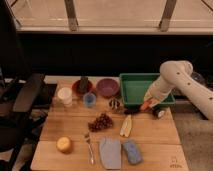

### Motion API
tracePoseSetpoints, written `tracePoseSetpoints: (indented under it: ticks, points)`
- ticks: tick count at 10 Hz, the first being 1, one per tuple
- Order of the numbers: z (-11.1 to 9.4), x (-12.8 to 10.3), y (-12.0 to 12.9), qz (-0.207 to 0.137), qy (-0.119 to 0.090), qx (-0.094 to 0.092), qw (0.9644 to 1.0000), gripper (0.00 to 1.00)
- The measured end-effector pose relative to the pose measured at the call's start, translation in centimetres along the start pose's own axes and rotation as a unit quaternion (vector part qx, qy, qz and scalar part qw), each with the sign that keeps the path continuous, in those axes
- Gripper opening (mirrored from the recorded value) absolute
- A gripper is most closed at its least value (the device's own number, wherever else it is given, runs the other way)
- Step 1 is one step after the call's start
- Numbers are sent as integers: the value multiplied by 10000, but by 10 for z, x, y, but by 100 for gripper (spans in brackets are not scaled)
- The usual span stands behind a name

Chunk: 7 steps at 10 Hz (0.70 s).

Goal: Place pepper in metal cup

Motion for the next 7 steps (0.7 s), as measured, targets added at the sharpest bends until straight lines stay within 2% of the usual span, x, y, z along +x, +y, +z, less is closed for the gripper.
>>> tracePoseSetpoints:
  ticks: [3,5,6,7]
  points:
    - [14,-36,-49,-470,-260,212,9983,0]
    - [21,-62,-82,-841,-462,357,9947,0]
    - [27,-75,-103,-1070,-600,445,9915,0]
    - [32,-81,-112,-1187,-720,483,9891,0]
